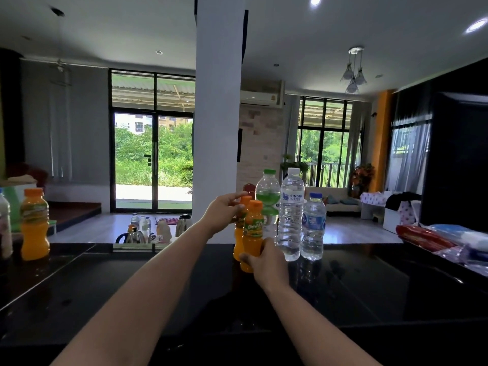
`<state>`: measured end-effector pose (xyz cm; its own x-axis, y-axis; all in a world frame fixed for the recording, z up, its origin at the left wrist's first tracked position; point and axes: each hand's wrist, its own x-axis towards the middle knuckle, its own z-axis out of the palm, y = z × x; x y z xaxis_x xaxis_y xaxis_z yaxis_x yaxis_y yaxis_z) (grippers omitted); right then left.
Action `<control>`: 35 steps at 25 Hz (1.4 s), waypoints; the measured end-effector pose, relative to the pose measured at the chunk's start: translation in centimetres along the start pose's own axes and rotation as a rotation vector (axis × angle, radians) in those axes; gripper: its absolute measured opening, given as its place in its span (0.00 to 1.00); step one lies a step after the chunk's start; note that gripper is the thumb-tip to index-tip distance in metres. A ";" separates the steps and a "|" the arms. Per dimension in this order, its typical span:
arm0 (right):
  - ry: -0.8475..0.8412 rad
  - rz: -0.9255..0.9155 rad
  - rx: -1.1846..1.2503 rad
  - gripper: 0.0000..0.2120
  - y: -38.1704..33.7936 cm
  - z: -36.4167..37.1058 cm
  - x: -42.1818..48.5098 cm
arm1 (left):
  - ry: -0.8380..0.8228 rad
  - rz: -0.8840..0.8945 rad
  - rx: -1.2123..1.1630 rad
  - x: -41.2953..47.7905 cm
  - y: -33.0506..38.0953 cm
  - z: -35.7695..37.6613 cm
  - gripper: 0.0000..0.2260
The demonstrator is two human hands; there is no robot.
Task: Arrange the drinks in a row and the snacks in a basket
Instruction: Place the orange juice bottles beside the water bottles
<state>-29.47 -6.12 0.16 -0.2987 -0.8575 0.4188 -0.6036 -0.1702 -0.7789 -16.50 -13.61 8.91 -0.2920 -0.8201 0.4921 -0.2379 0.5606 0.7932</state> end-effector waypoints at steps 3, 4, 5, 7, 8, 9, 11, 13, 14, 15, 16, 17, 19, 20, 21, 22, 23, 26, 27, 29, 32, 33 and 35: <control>-0.012 -0.016 0.002 0.20 -0.2 0.4 0.2 | 0.066 0.025 0.003 -0.2 -0.2 0.5 0.18; -0.013 -0.019 0.003 0.20 -0.2 0.5 0.3 | 0.085 0.024 -0.002 -0.2 -0.3 0.6 0.18; -0.011 -0.021 0.004 0.20 -0.2 0.6 0.3 | 0.093 0.021 -0.009 -0.2 -0.4 0.6 0.18; -0.012 -0.021 0.008 0.20 0.0 0.7 0.5 | 0.069 0.013 -0.012 -0.2 -0.4 0.5 0.19; -0.019 -0.017 0.015 0.21 0.1 0.7 0.6 | 0.049 0.011 0.005 -0.3 -0.4 0.3 0.19; -0.030 -0.010 0.024 0.22 0.2 0.6 0.7 | 0.035 0.012 0.033 -0.4 -0.4 0.3 0.20; -0.049 0.000 0.035 0.21 0.3 0.5 0.7 | 0.040 0.018 0.087 -0.7 -0.4 0.3 0.22; -0.053 0.005 0.040 0.21 0.1 0.3 0.5 | 0.073 0.027 0.114 -1.2 -0.5 0.4 0.22; -0.057 0.011 0.047 0.20 0.1 0.2 0.4 | 0.091 0.028 0.124 -1.3 -0.6 0.5 0.21; -0.065 0.014 0.059 0.21 0.1 0.2 0.3 | 0.105 0.024 0.134 -1.5 -0.6 0.6 0.19; -0.078 0.016 0.070 0.21 0.1 0.1 0.2 | 0.112 0.017 0.146 -1.5 -0.7 0.6 0.19; -0.090 0.016 0.075 0.21 0.1 0.1 0.0 | 0.113 0.007 0.162 -1.6 -0.7 0.7 0.18; -0.091 0.002 0.065 0.20 0.1 0.0 -0.5 | 0.101 -0.011 0.201 -1.8 -0.5 0.8 0.18; -0.082 -0.008 0.057 0.20 0.1 -0.1 -0.7 | 0.094 -0.019 0.224 -2.0 -0.6 0.8 0.18; -0.071 -0.015 0.049 0.18 -0.1 -0.3 -1.0 | 0.095 -0.025 0.259 -2.3 -0.6 0.9 0.18; -0.065 -0.015 0.039 0.17 -0.2 -0.5 -1.4 | 0.109 -0.032 0.311 -2.8 -0.6 0.8 0.18; -0.070 -0.008 0.022 0.17 -0.3 -0.7 -1.7 | 0.137 -0.042 0.380 -3.3 -0.5 0.6 0.18; -0.141 0.001 -0.073 0.19 -0.8 -1.1 -3.2 | 0.201 -0.106 0.604 -5.5 -0.3 -1.0 0.19; -0.164 0.002 -0.101 0.20 -1.1 -1.2 -3.8 | 0.192 -0.129 0.682 -6.4 -0.1 -1.7 0.20; -0.202 0.003 -0.190 0.24 -1.4 -1.4 -5.0 | 0.140 -0.171 0.838 -8.2 0.3 -3.2 0.21; -0.220 -0.054 -0.356 0.30 -2.0 -1.1 -6.7 | 0.071 -0.283 1.020 -11.2 0.9 -6.0 0.25; -0.221 -0.084 -0.391 0.31 -2.3 -0.8 -7.1 | 0.065 -0.329 1.054 -12.2 1.1 -7.1 0.27; -0.240 -0.144 -0.434 0.34 -3.4 0.1 -7.7 | 0.069 -0.396 1.068 -14.1 1.2 -9.6 0.29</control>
<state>-25.07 0.99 -0.43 -0.0423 -0.9362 0.3490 -0.8924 -0.1216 -0.4345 -3.79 -2.46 6.41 0.0231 -0.9471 0.3202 -0.9782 0.0447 0.2027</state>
